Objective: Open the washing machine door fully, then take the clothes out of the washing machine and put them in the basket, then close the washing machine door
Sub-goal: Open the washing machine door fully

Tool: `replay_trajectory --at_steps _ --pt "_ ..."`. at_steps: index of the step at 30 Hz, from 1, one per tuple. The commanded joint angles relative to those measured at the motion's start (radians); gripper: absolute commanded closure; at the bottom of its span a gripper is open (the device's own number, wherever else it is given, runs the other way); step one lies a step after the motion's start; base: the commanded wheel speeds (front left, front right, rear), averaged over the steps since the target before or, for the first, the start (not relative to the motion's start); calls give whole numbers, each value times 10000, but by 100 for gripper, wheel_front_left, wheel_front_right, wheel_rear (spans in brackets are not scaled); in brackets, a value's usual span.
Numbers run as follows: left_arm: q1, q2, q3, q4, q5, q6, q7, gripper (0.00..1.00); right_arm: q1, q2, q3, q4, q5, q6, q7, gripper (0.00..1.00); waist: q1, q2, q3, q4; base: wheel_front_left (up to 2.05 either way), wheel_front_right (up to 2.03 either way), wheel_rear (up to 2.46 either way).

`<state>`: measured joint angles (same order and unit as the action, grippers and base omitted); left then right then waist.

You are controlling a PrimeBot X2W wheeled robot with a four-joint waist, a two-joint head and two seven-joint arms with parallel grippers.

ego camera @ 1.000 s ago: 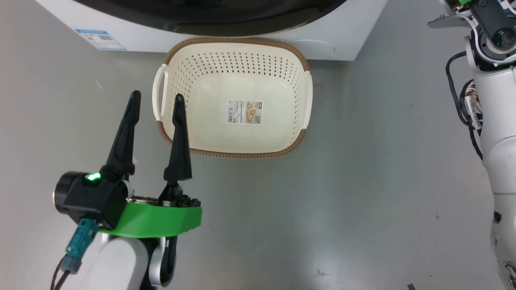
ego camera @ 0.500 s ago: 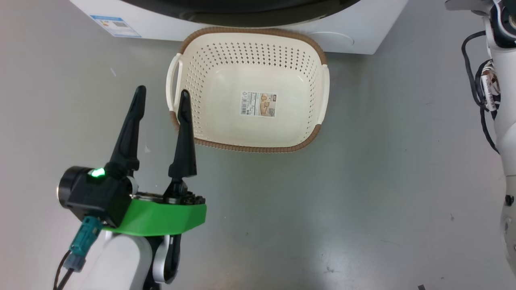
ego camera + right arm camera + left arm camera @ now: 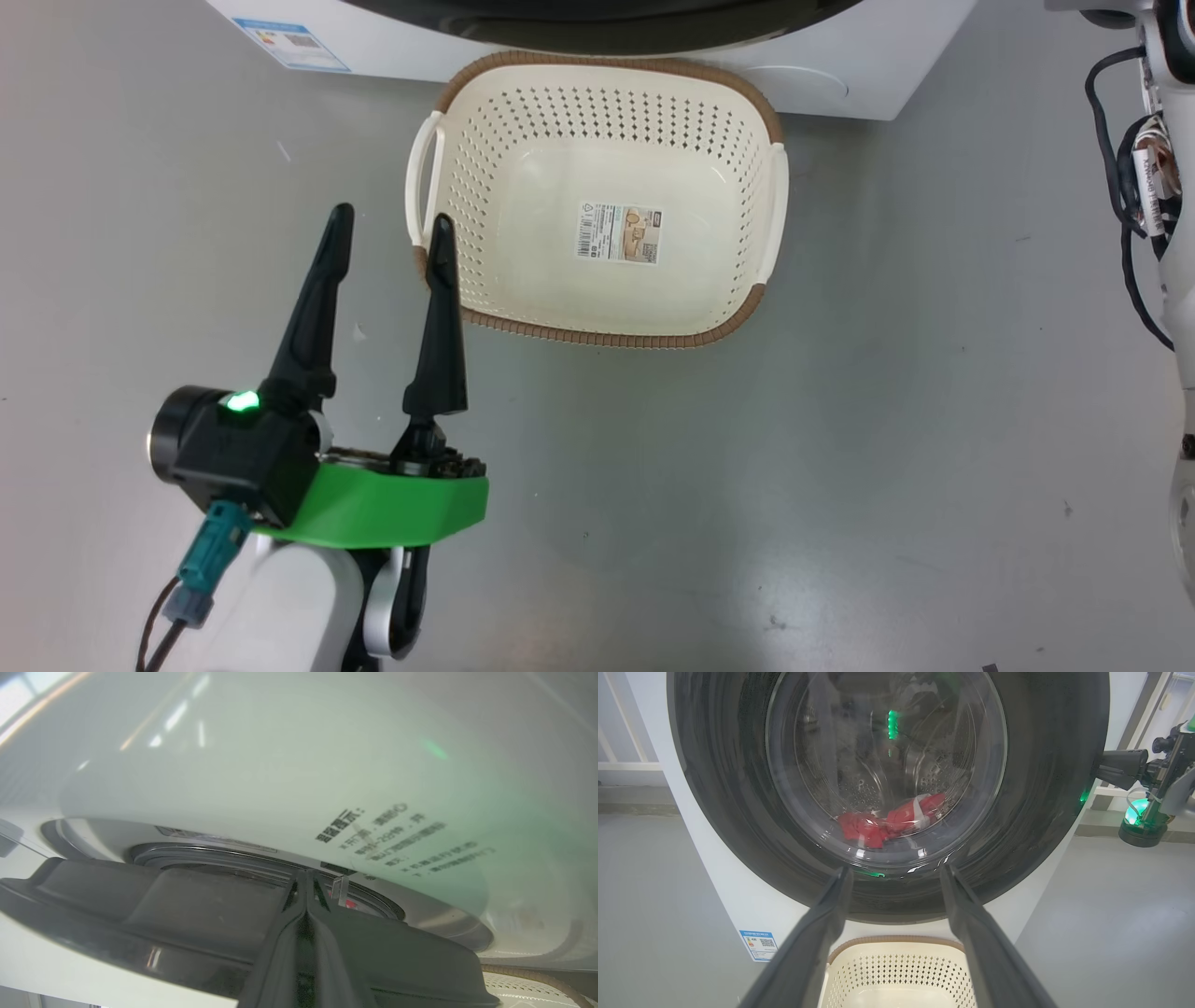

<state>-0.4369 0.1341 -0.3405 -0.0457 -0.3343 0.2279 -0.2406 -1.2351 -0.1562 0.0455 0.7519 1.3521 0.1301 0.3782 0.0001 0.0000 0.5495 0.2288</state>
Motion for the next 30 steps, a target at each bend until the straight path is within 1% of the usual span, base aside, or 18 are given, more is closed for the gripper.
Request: replay_trajectory --at_steps 1,7,12,22,30 --pt "-187 197 262 -177 2 -65 -92 0 -193 260 113 -228 141 6 137 100 -1 0 -2 19 0 0 0" --pt "-237 187 260 -103 -30 -92 -118 0 -260 331 190 -178 415 6 526 100 -1 0 33 42 0 0 0" --pt "-248 167 276 -39 -86 -123 -139 0 -91 421 69 -385 909 6 912 100 -1 0 -7 21 0 0 0" --pt "-257 215 332 -7 -90 -96 -160 0 408 388 184 -720 1093 6 1250 100 -1 0 -151 -44 0 0 0" --pt "-157 273 342 32 -128 -46 -164 0 1144 328 354 -1034 1152 6 1490 100 -1 0 -558 -81 0 0 0"
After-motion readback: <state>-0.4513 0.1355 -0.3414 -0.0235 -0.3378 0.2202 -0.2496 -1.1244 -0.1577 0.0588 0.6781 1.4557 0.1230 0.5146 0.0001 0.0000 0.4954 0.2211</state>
